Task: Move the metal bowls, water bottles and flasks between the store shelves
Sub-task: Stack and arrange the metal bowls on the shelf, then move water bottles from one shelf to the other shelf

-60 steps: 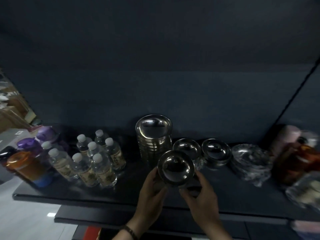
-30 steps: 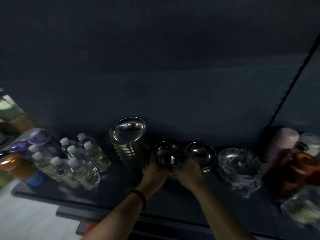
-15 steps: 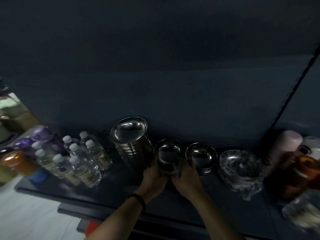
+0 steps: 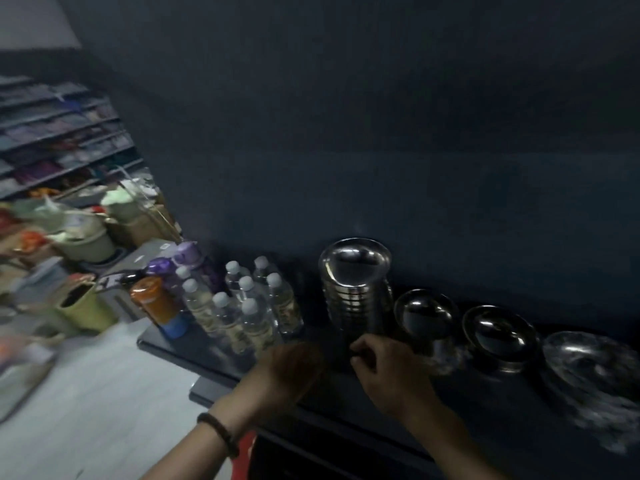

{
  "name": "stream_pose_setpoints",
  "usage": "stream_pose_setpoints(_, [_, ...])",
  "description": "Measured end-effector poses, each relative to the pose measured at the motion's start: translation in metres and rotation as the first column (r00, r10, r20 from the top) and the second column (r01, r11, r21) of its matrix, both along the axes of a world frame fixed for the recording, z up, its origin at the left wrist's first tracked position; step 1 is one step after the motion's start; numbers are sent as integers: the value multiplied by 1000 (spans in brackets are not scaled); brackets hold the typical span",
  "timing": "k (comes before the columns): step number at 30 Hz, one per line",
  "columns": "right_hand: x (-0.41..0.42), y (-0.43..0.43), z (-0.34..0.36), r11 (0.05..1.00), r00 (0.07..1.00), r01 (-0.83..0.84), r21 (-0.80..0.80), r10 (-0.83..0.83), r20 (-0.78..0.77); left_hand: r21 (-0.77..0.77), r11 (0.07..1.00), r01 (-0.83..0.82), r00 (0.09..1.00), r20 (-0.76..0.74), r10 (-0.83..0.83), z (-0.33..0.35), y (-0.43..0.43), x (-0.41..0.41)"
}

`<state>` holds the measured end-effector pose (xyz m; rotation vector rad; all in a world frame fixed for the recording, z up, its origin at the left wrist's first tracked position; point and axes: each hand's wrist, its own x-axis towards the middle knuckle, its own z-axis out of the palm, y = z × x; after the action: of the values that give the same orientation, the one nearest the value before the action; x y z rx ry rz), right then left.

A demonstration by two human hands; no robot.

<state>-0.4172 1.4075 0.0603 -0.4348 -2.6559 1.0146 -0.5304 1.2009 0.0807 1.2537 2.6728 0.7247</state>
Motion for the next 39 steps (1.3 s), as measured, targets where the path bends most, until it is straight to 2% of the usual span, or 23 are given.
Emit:
stream_pose_setpoints(3, [-29, -49, 20, 995, 995, -103, 5, 103, 8, -62, 992, -107, 988, 105, 113, 17, -62, -24])
stream_pose_setpoints(6, [-69, -102, 41, 989, 989, -144, 35, 143, 23, -121, 968, -218, 965, 121, 233, 19, -125, -57])
stream_pose_setpoints(9, [-119, -155, 60, 982, 983, -179, 64, 176, 47, -102, 938, -330, 929, 140, 342, 16, -177, -95])
stream_pose_setpoints(12, [-176, -207, 75, 969, 976, -215, 120, 208, 68, -90, 923, -373, 912, 148, 383, 14, -215, -136])
stream_pose_setpoints(17, [-279, -264, 80, 975, 985, -165, 147, 155, 72, -24, 921, -388, 903, 188, 385, 24, -254, -187])
stream_pose_setpoints(20, [-336, -282, 78, 966, 984, -149, 214, 123, 127, -41, 917, -398, 903, 162, 399, 28, -269, -210])
stream_pose_setpoints(24, [-398, -288, 62, 921, 954, -206, 332, 113, 277, -50, 911, -410, 893, 180, 412, 26, -284, -232])
stream_pose_setpoints(27, [-428, -286, 47, 917, 916, -244, 315, 111, 387, -43, 902, -430, 886, 171, 431, 20, -290, -242])
stream_pose_setpoints(31, [-457, -290, 33, 935, 907, -228, 272, 102, 409, -23, 898, -440, 886, 154, 438, 11, -295, -242])
stream_pose_setpoints(35, [-476, -293, 26, 921, 888, -209, 329, 39, 457, -26, 890, -454, 873, 186, 451, 6, -300, -234])
stream_pose_setpoints(39, [-476, -288, 40, 898, 881, -248, 364, 53, 470, -8, 886, -463, 867, 201, 455, 6, -307, -225])
